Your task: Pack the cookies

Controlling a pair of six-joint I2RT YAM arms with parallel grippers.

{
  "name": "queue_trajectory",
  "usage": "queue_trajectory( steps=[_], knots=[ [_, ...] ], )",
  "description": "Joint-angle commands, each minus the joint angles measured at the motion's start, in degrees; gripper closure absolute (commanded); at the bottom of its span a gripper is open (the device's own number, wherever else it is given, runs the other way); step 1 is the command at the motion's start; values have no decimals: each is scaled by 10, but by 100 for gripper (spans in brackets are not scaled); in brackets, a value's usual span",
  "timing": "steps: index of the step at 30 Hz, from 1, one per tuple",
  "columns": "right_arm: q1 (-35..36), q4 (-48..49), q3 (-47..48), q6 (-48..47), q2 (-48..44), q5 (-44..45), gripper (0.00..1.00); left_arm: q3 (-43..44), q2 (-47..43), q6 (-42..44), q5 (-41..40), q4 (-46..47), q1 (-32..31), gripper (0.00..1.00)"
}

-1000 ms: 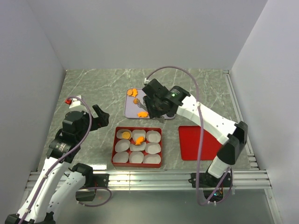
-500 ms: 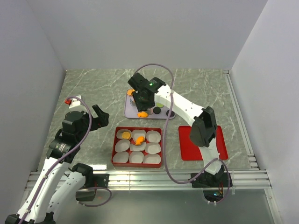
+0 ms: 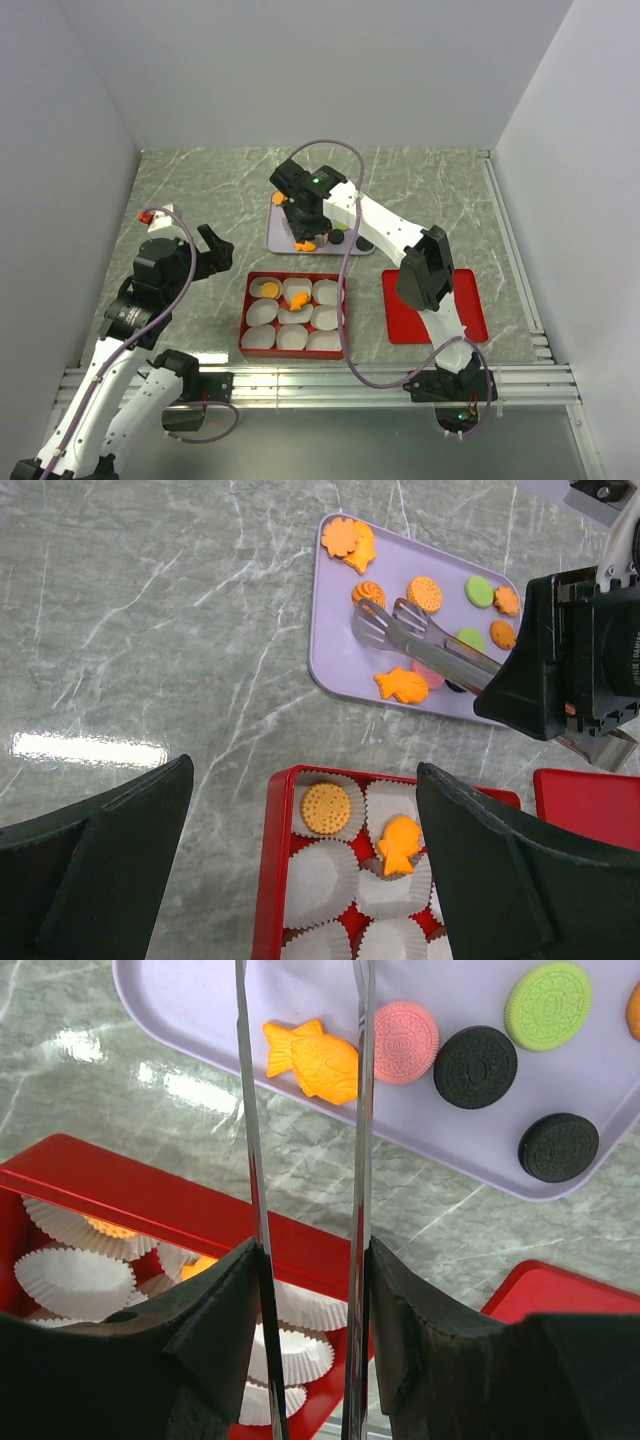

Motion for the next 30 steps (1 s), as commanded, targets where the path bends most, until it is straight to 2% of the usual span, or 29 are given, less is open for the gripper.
queue_trajectory(
  steps=[1, 9, 21, 25, 27, 30],
  knots=[
    [-2, -8, 45, 5, 17, 9, 49, 7, -2, 5, -3, 8, -2, 1],
    [-5, -25, 95, 5, 65, 14, 48, 5, -2, 6, -4, 9, -2, 0],
    [-17, -17, 78, 7, 66, 8, 49, 6, -4, 2, -13, 5, -2, 1],
    [-17, -14, 70, 3, 64, -1, 55, 5, -6, 2, -18, 3, -2, 1],
    [-17, -11, 65, 1, 62, -6, 62, 5, -8, 1, -19, 3, -2, 1],
    [-17, -6, 55, 0, 54, -14, 69, 5, -7, 1, -18, 4, -2, 1]
  ],
)
